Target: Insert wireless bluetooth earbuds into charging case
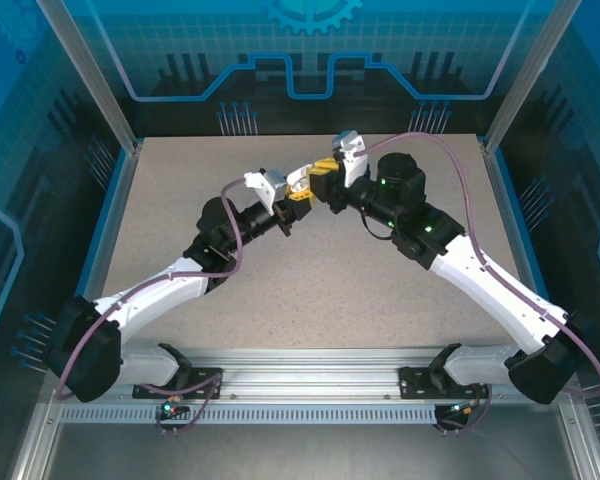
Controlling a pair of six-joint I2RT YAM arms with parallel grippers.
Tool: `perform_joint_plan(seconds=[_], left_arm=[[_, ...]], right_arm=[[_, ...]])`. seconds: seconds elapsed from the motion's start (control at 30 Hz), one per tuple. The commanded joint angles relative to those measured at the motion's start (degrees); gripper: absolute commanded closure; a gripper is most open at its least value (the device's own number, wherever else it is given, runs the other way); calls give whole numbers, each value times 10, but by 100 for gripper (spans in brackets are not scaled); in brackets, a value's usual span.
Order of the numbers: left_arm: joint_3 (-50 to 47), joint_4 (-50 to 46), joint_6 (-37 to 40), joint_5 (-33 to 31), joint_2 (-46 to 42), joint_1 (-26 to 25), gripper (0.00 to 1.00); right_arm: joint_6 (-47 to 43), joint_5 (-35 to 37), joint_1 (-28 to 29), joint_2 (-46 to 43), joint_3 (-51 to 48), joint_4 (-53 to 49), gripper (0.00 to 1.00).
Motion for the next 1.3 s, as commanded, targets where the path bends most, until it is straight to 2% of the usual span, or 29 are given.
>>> perform_joint_plan(seconds=[0.0, 0.43, 0.77, 1.07, 1.27], left_arm=[[18, 10, 1, 9, 2, -6, 100], [18, 12, -1, 11, 5, -5, 100], [20, 12, -1, 8, 9, -6, 100], [22, 12, 1, 7, 11, -6, 100], [21, 12, 1, 6, 11, -7, 100]], right_arm=[[-7, 2, -8, 4, -6, 12, 75], [-46, 23, -3, 9, -8, 9, 76], [-144, 88, 51, 15, -10, -13, 77], [-156, 91, 63, 16, -18, -16, 77], [-151, 85, 64, 15, -17, -21, 73]])
